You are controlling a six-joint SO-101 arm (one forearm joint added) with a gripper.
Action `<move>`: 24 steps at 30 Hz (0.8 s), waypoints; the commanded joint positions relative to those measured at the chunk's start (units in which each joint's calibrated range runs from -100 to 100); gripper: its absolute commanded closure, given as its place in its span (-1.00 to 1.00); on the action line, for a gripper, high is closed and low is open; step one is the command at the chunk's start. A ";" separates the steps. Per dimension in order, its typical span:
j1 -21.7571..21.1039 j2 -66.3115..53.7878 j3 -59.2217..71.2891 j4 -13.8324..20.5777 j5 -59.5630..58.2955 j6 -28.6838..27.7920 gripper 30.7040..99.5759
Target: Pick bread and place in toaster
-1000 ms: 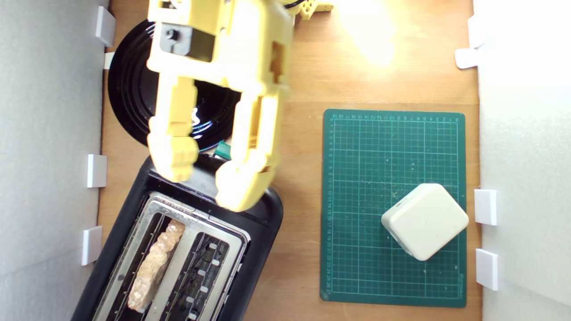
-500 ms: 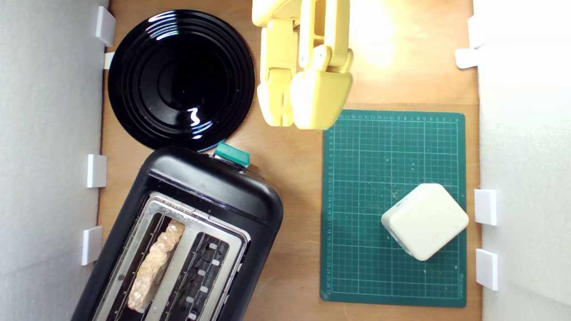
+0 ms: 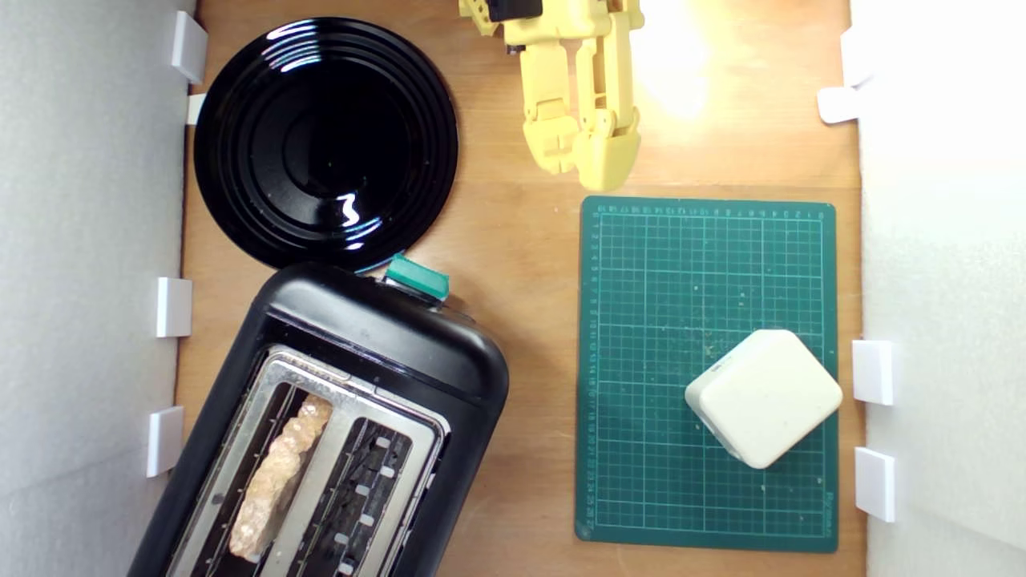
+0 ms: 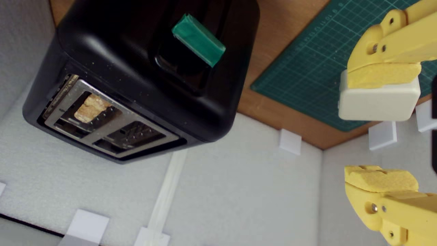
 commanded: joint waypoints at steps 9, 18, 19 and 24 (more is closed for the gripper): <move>0.08 -24.76 31.87 0.47 -0.58 5.86 -0.49; 0.08 -30.33 42.94 1.01 -0.49 7.95 -0.49; 0.08 -30.33 43.49 1.01 -0.49 7.95 -0.49; 0.08 -30.33 48.39 1.19 -0.66 7.95 -0.49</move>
